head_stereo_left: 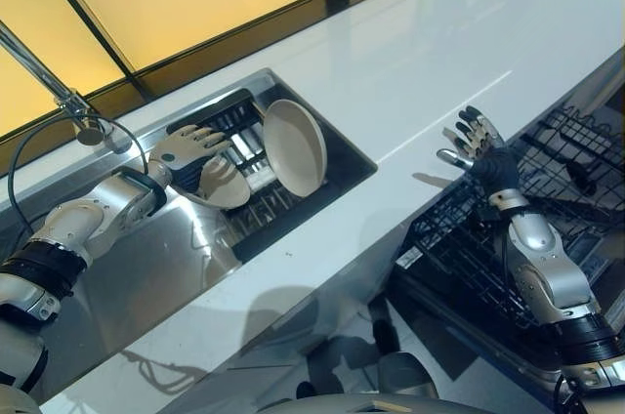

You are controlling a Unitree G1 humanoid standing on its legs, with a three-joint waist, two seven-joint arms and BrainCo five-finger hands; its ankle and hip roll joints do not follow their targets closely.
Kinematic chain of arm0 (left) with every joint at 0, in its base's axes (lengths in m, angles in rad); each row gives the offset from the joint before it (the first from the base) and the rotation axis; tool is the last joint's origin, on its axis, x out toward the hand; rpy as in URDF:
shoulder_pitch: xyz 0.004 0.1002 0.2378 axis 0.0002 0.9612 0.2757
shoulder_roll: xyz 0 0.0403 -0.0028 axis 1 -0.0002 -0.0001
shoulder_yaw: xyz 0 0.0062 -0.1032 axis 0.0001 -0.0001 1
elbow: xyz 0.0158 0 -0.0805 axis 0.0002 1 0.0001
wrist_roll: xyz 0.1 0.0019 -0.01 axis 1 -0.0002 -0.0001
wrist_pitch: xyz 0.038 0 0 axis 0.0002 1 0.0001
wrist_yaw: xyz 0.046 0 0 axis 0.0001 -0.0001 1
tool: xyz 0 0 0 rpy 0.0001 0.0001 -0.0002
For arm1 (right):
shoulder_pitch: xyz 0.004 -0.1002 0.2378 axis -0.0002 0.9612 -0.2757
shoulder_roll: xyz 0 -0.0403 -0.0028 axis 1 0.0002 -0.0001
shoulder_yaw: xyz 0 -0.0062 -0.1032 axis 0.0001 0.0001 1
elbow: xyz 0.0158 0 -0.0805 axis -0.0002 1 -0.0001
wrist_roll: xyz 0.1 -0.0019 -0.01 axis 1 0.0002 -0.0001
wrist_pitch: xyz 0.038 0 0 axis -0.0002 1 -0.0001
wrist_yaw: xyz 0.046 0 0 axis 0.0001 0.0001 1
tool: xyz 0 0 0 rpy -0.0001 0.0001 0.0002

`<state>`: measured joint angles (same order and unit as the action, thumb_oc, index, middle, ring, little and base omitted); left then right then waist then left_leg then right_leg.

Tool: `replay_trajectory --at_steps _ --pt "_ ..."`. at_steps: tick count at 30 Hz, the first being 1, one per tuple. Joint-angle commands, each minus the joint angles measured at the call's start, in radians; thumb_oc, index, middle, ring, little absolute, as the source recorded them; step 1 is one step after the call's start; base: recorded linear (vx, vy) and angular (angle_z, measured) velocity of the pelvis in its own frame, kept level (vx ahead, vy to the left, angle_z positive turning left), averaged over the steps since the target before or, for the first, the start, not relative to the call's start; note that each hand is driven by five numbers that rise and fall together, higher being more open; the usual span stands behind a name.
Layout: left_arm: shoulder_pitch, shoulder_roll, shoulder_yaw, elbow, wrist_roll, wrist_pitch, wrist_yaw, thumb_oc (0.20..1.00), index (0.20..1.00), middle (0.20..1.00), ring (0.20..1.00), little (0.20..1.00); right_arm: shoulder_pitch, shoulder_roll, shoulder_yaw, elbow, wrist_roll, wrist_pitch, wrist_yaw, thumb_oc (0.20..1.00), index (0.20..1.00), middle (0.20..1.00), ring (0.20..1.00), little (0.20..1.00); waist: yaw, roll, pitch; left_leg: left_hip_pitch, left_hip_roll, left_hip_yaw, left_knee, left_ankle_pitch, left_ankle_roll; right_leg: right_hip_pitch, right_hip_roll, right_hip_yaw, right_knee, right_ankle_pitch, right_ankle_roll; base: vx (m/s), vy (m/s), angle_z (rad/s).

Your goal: Pick up plates and place into dishwasher.

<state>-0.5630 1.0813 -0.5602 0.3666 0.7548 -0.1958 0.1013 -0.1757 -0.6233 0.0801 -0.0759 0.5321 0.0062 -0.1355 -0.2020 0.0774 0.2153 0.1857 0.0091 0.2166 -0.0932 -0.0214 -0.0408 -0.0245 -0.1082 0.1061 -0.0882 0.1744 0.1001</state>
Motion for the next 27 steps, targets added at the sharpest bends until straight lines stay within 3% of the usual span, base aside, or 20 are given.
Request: replay_trajectory --at_steps 1,7,17,20,22,27 --pt "-0.007 0.06 0.115 -0.001 0.014 0.11 0.126 1.0 1.0 1.0 1.0 1.0 -0.019 -0.015 -0.022 -0.037 0.005 -0.006 -0.008 1.0 1.0 1.0 1.0 1.0 0.041 0.006 -0.012 -0.086 -0.027 -0.07 0.018 0.021 0.058 -0.029 -0.072 -0.065 0.194 -0.099 0.065 0.0 -0.047 0.08" --pt "0.003 0.084 0.225 -0.084 0.015 0.158 0.324 1.0 1.0 1.0 1.0 1.0 0.002 0.006 -0.038 -0.056 0.004 0.0 -0.014 1.0 1.0 1.0 1.0 1.0 0.061 -0.004 -0.018 -0.084 -0.024 -0.088 0.017 0.023 0.057 -0.027 -0.068 -0.082 0.196 -0.11 0.064 -0.01 -0.045 0.04" --pt "0.09 0.06 0.395 -0.221 -0.065 0.171 0.462 1.0 1.0 1.0 1.0 1.0 0.047 0.034 -0.06 -0.084 0.004 0.002 -0.032 1.0 1.0 1.0 1.0 1.0 0.072 -0.011 -0.03 -0.073 -0.018 -0.102 0.013 0.02 0.054 -0.025 -0.067 -0.096 0.199 -0.117 0.064 -0.01 -0.037 0.06" --pt "0.111 0.058 0.413 -0.227 -0.016 0.105 0.384 1.0 1.0 1.0 1.0 1.0 0.054 0.039 -0.064 -0.086 -0.001 0.005 -0.02 1.0 1.0 1.0 1.0 1.0 0.065 -0.008 -0.033 -0.066 -0.017 -0.098 0.012 0.018 0.054 -0.025 -0.065 -0.094 0.203 -0.116 0.065 0.0 -0.004 0.02" --pt "0.119 0.07 0.392 -0.245 0.015 0.076 0.27 1.0 1.0 1.0 1.0 1.0 0.052 0.032 -0.068 -0.086 0.001 0.012 -0.015 1.0 1.0 1.0 1.0 1.0 0.06 -0.001 -0.031 -0.066 -0.016 -0.099 0.011 0.02 0.052 -0.027 -0.063 -0.091 0.204 -0.115 0.065 -0.02 0.02 0.02" --pt "0.12 0.095 0.342 -0.265 -0.064 0.029 0.089 1.0 1.0 1.0 1.0 1.0 0.045 0.009 -0.081 -0.076 0.009 0.013 -0.002 1.0 1.0 1.0 1.0 1.0 0.053 0.012 -0.018 -0.064 -0.018 -0.098 0.009 0.02 0.052 -0.029 -0.064 -0.088 0.203 -0.108 0.07 -0.05 0.031 0.01"
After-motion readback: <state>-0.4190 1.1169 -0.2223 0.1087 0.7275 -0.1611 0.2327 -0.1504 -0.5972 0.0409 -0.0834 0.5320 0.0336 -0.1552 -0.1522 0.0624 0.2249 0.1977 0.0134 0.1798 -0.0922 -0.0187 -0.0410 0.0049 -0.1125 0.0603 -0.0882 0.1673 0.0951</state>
